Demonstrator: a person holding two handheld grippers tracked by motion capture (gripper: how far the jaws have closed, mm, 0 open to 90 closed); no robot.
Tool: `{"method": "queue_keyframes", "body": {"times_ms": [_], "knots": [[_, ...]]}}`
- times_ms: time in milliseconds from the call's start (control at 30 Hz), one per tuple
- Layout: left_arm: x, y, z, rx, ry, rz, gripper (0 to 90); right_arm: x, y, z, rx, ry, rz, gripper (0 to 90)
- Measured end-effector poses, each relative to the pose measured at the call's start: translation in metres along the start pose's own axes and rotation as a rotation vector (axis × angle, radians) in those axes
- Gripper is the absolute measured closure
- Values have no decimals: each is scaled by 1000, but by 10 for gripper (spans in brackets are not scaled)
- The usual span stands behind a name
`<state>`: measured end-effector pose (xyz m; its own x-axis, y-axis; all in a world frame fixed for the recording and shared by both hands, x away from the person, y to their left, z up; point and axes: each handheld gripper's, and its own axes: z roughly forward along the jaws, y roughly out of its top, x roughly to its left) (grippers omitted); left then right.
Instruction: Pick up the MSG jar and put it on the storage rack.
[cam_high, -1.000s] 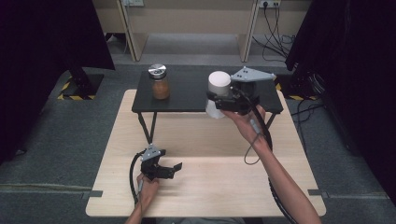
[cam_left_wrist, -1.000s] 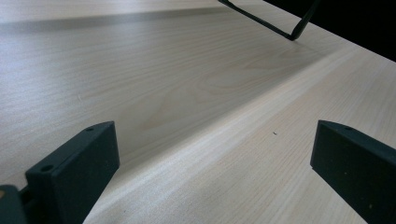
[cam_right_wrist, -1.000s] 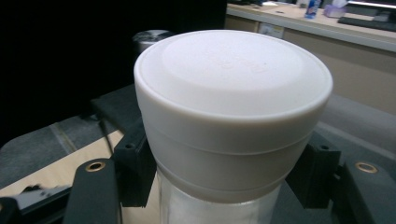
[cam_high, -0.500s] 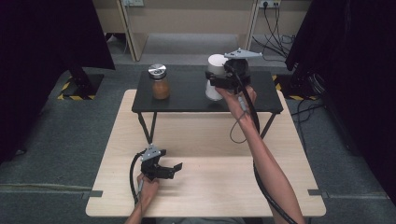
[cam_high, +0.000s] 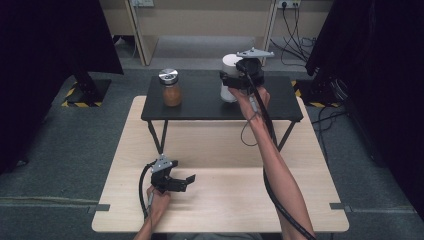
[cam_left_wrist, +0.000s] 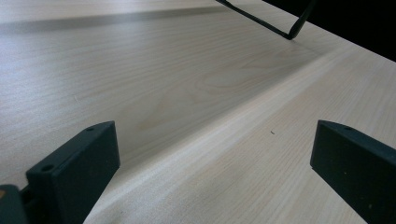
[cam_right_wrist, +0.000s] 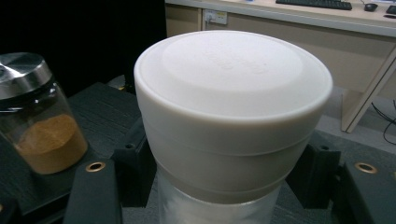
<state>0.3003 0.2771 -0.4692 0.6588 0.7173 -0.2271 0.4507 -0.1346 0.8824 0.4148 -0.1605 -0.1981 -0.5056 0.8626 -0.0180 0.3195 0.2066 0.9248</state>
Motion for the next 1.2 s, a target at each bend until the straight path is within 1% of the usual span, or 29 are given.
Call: {"method": "queue_keyframes", "body": {"times_ms": [200, 700, 767, 833, 867, 900, 933, 967, 1067, 1100, 1133, 1200], "knots": [[0, 0, 0, 1, -1, 1, 6, 0, -2, 8, 8, -7, 9, 356], [0, 0, 0, 2, -2, 2, 5, 0, -7, 15, 15, -16, 15, 355], [0, 0, 0, 3, -2, 3, 5, -2, -4, 14, 30, -11, 17, 351], [0, 0, 0, 3, -2, 4, 5, -4, 4, 14, 61, -2, 16, 340], [0, 0, 0, 3, -3, 5, 5, -6, 6, 13, 72, 9, 18, 309], [0, 0, 0, 4, -2, 5, 5, -7, 9, 12, 82, 13, 15, 252], [-1, 1, 1, 5, -1, 5, 5, -5, 13, 11, 94, 4, 1, 192], [-1, 1, 1, 5, -2, 5, 5, -5, 13, 11, 94, 4, 1, 192], [0, 1, 1, 5, -2, 4, 5, -7, 14, 9, 93, 11, -4, 88], [0, 1, 1, 5, -2, 4, 5, -5, 13, 8, 88, 8, -10, 70], [0, 1, 1, 5, -3, 4, 5, -6, 11, 8, 76, 10, -15, 21], [0, 1, 1, 6, -2, 5, 5, -11, 10, 7, 75, 36, -9, 2]]}}
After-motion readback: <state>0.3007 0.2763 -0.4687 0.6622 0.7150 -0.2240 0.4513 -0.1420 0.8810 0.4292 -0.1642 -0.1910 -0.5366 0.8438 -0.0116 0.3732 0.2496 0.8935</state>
